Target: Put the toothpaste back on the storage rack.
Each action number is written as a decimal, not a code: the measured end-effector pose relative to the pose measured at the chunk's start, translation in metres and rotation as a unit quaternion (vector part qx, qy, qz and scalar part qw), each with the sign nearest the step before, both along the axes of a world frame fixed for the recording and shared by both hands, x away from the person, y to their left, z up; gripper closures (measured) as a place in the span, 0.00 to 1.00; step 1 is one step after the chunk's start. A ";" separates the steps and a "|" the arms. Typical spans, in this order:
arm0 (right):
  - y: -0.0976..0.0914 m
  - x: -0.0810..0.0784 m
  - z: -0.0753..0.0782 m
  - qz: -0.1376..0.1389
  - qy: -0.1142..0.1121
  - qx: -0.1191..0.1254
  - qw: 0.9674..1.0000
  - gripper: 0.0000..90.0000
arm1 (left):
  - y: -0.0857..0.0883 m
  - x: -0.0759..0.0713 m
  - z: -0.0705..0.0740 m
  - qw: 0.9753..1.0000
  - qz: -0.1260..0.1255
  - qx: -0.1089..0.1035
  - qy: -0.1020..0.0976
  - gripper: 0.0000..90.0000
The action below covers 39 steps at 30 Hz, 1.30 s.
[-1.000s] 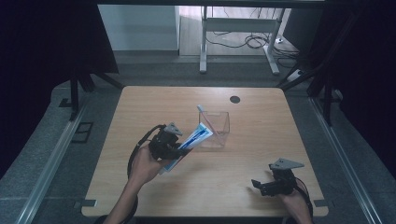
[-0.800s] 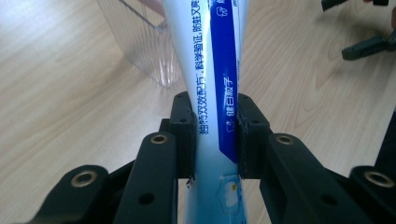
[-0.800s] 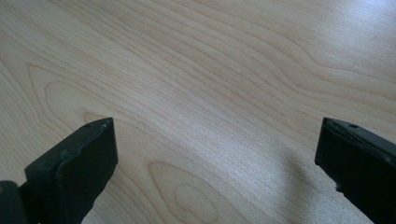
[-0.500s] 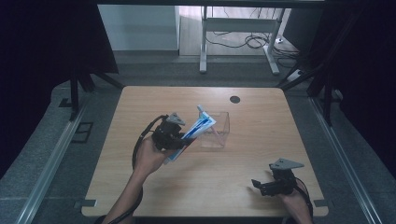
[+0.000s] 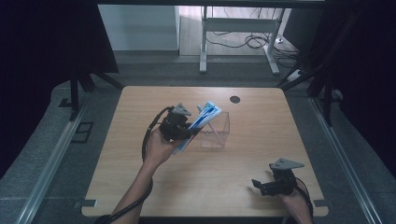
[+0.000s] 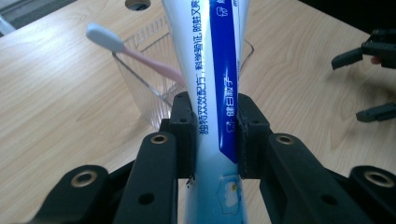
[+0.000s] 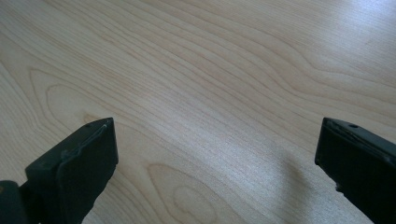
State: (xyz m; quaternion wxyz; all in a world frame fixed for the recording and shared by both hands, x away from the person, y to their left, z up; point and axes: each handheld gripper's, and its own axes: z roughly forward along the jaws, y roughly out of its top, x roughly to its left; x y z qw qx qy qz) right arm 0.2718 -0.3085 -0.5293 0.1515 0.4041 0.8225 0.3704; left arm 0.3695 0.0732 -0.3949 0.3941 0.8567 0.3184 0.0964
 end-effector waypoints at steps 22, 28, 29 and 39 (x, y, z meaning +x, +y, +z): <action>0.000 0.000 0.000 -0.001 0.000 0.003 1.000 0.00 | -0.029 0.026 0.006 0.999 0.001 -0.023 -0.028 0.81; 0.000 0.000 0.000 -0.001 0.000 0.002 1.000 0.00 | -0.036 0.035 0.008 0.999 0.003 -0.030 -0.034 0.81; 0.000 0.000 0.000 -0.001 0.000 0.002 1.000 0.00 | -0.037 0.036 0.008 0.999 0.003 -0.031 -0.035 0.81; -0.001 0.000 0.000 -0.002 0.001 0.004 1.000 0.00 | -0.050 0.050 0.008 0.998 0.009 -0.039 -0.046 0.81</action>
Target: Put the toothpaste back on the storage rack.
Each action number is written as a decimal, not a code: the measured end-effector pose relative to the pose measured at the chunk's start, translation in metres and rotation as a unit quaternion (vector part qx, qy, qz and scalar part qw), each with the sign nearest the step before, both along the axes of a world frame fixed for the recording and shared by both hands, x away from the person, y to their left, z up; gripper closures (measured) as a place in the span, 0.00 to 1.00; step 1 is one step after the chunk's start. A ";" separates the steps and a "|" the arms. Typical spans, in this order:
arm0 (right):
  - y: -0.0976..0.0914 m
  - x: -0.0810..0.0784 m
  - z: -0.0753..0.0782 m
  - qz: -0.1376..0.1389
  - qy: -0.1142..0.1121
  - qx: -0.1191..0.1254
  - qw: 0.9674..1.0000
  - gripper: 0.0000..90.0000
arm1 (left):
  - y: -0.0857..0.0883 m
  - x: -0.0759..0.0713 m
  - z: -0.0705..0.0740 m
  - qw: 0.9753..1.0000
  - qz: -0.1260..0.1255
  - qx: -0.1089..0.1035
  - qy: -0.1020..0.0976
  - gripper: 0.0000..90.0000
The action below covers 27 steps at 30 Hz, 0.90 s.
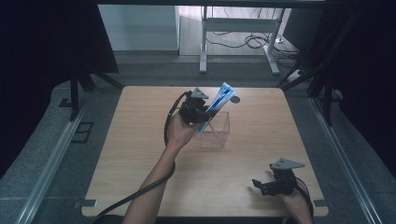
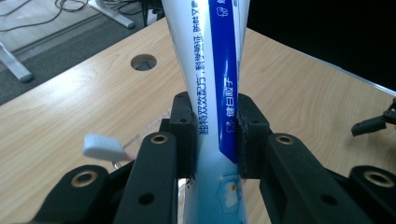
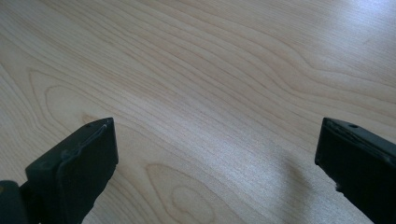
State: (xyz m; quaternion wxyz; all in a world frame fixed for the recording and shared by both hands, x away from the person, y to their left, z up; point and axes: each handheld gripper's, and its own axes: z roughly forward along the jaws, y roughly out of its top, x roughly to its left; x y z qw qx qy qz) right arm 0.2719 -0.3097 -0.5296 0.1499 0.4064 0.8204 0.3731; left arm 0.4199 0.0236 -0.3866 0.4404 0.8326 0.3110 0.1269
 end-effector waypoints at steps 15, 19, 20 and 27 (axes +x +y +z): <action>-0.001 0.000 0.000 -0.003 0.000 0.000 1.000 0.00 | -0.022 0.020 -0.006 1.000 0.002 -0.003 -0.016 0.81; -0.001 0.000 -0.001 -0.001 0.001 0.001 1.000 0.00 | -0.023 0.025 -0.010 1.000 0.008 -0.010 -0.018 0.81; 0.000 0.000 -0.001 0.000 0.001 0.001 1.000 0.00 | -0.023 0.027 -0.011 1.000 0.008 -0.011 -0.019 0.81; 0.000 0.000 -0.001 0.001 0.003 0.002 1.000 0.00 | -0.025 0.030 -0.020 1.000 0.013 -0.006 -0.025 0.81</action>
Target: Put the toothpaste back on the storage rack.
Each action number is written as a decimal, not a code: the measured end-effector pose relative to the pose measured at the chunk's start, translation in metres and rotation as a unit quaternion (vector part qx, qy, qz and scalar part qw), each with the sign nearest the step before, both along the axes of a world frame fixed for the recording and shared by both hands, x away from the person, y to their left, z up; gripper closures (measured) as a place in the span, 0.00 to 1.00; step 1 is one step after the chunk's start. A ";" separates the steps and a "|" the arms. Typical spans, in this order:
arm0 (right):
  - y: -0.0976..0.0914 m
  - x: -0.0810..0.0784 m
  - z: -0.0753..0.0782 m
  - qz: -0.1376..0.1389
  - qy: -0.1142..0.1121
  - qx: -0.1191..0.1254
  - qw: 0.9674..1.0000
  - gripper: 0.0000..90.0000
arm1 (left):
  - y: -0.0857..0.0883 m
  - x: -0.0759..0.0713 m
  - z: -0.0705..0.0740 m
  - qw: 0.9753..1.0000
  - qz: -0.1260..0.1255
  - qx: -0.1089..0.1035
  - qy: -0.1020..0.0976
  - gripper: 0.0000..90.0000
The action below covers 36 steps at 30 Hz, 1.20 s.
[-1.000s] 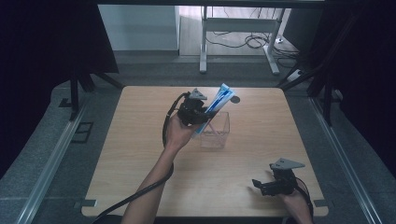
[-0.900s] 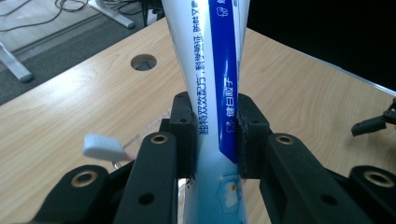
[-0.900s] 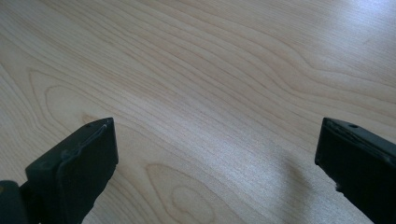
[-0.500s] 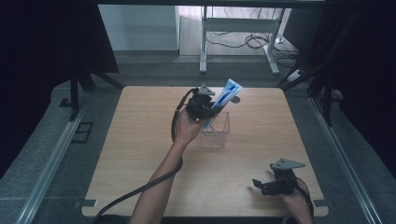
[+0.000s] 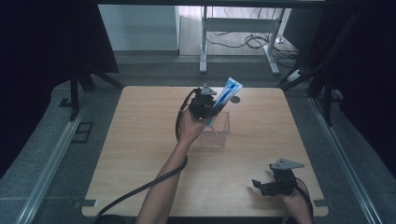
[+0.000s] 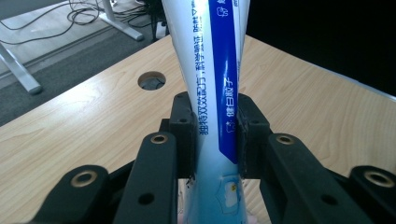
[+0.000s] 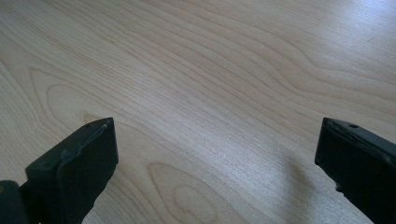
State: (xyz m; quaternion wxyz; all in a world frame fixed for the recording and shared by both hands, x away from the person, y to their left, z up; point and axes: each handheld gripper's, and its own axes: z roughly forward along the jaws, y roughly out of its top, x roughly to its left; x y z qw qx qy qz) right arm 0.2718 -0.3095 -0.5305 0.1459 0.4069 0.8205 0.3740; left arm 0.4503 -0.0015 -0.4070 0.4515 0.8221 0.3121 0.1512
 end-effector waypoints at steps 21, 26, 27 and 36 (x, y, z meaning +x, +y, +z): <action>0.000 0.000 0.000 0.001 0.000 -0.004 1.000 0.00 | -0.015 -0.007 -0.027 0.999 -0.011 0.040 -0.016 0.80; 0.000 0.000 0.000 0.001 -0.002 -0.006 1.000 0.00 | -0.016 -0.008 -0.032 0.999 -0.012 0.046 -0.014 0.80; 0.000 0.000 0.000 0.001 -0.003 -0.007 1.000 0.00 | -0.016 -0.008 -0.033 0.999 -0.012 0.047 -0.014 0.80; 0.000 0.000 0.000 0.001 -0.003 -0.010 1.000 0.00 | -0.018 -0.010 -0.038 0.998 -0.018 0.055 -0.010 0.79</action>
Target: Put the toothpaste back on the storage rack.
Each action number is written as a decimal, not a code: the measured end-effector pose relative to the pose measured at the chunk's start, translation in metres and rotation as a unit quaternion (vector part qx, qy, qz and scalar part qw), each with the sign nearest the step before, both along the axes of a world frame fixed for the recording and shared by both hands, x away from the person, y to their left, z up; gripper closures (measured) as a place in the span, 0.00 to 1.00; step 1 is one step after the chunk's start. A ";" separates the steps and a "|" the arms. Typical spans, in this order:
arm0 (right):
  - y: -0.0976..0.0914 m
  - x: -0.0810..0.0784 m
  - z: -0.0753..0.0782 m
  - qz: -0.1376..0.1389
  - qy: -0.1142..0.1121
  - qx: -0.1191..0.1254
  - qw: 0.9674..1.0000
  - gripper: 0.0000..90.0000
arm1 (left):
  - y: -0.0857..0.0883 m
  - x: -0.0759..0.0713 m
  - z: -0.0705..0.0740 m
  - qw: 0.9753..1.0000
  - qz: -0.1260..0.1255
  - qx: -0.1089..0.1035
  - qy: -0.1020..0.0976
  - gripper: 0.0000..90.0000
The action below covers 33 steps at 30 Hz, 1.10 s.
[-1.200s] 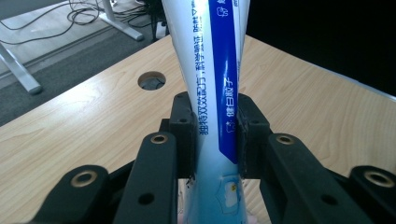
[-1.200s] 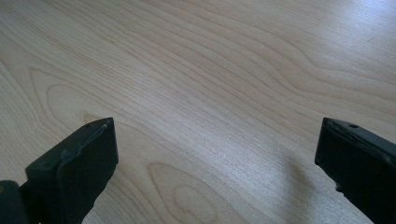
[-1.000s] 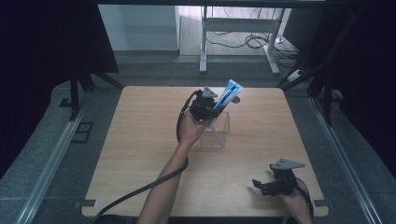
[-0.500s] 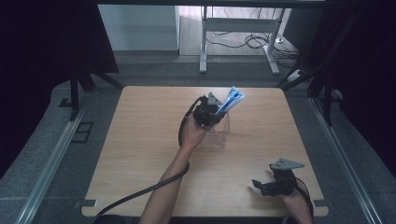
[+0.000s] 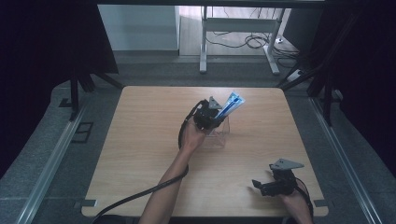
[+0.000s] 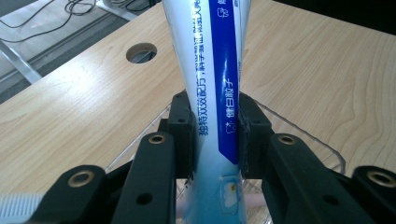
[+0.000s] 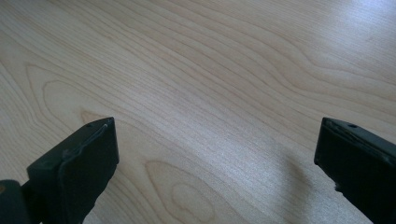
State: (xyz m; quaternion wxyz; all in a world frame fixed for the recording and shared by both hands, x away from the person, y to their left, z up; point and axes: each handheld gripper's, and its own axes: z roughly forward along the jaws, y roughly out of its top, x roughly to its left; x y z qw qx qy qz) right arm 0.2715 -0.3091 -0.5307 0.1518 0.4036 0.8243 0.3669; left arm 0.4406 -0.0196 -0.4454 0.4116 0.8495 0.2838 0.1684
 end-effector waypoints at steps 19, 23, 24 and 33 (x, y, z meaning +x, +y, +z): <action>0.002 0.000 -0.002 0.001 0.005 -0.007 1.000 0.00 | 0.004 -0.006 -0.005 0.999 -0.007 0.033 0.014 0.77; 0.002 0.000 -0.002 0.001 0.005 -0.007 1.000 0.00 | 0.003 -0.007 -0.006 0.999 -0.010 0.036 0.017 0.77; 0.002 0.000 -0.002 0.001 0.004 -0.007 1.000 0.00 | 0.004 -0.008 -0.006 0.999 -0.011 0.037 0.017 0.77; 0.002 0.000 -0.002 0.002 0.004 -0.008 1.000 0.00 | 0.004 -0.011 -0.007 0.998 -0.019 0.052 0.021 0.76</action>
